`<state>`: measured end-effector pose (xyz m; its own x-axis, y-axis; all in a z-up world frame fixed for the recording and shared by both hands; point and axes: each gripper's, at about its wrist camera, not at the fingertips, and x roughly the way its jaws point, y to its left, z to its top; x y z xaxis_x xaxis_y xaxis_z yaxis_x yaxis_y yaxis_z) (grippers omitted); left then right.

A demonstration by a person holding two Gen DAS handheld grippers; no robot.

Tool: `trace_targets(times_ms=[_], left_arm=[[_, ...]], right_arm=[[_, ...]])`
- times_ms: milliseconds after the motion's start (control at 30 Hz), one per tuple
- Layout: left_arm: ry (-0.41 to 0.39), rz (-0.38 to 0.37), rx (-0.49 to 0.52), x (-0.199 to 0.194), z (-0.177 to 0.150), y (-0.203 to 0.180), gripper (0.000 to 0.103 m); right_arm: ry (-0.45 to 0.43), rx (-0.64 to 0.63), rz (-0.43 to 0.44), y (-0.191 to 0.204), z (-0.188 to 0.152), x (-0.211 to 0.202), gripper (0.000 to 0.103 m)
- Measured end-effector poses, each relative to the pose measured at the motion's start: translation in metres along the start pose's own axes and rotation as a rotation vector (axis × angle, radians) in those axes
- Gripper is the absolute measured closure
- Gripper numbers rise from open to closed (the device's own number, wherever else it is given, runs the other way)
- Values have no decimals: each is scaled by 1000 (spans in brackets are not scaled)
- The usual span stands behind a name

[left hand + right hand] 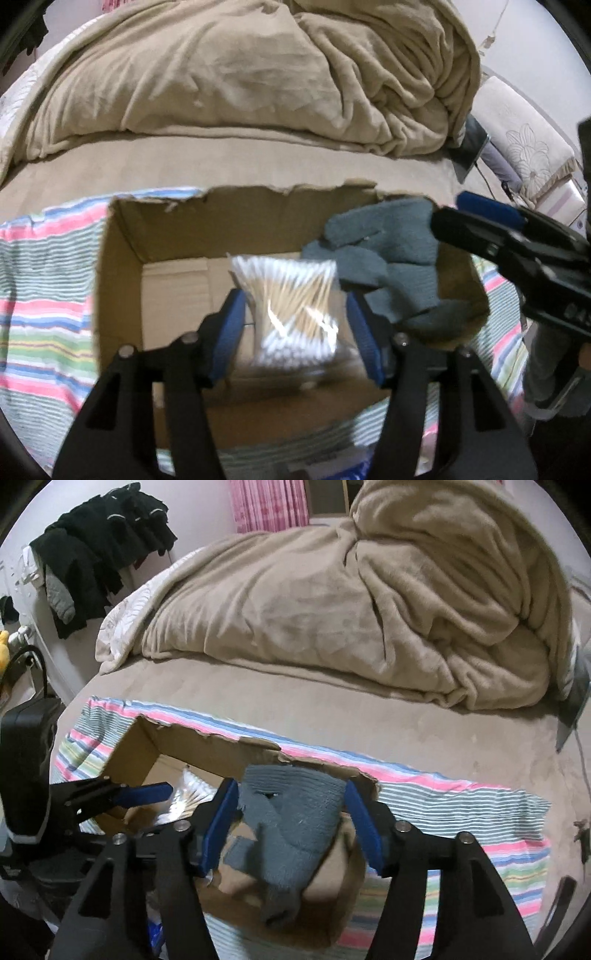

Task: Organize objects
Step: 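Lower the swab bag into the box with the left tool while the right tool drops the gloves in, then grasp the blue tissue pack with the left tool while the right tool grasps the white towel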

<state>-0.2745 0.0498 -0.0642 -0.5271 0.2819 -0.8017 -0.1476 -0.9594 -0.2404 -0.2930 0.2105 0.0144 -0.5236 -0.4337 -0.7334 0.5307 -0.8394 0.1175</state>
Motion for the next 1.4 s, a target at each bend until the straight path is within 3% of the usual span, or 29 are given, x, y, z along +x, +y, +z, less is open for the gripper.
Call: trace_targets(times_ms=[33, 100, 200, 433, 700, 1067, 1400], left_arm=[[-10, -3, -5, -6, -1, 0, 31], [-38, -11, -10, -21, -5, -2, 23], [-63, -8, -1, -42, -10, -6, 22], [-146, -10, 11, -99, -25, -16, 19], [-166, -4, 28, -136, -48, -22, 19], [-121, 15, 19, -139, -83, -17, 19], [-44, 10, 25, -119, -108, -22, 19]], right_arm=[[-6, -1, -4, 1, 0, -6, 36], [-17, -2, -19, 3, -2, -20, 35], [-35, 7, -42, 7, -7, -46, 29], [-66, 19, -57, 20, -20, -93, 28], [-87, 10, -42, 42, -37, -124, 28], [-55, 41, -24, 48, -68, -133, 28], [30, 62, -22, 45, -108, -119, 28]])
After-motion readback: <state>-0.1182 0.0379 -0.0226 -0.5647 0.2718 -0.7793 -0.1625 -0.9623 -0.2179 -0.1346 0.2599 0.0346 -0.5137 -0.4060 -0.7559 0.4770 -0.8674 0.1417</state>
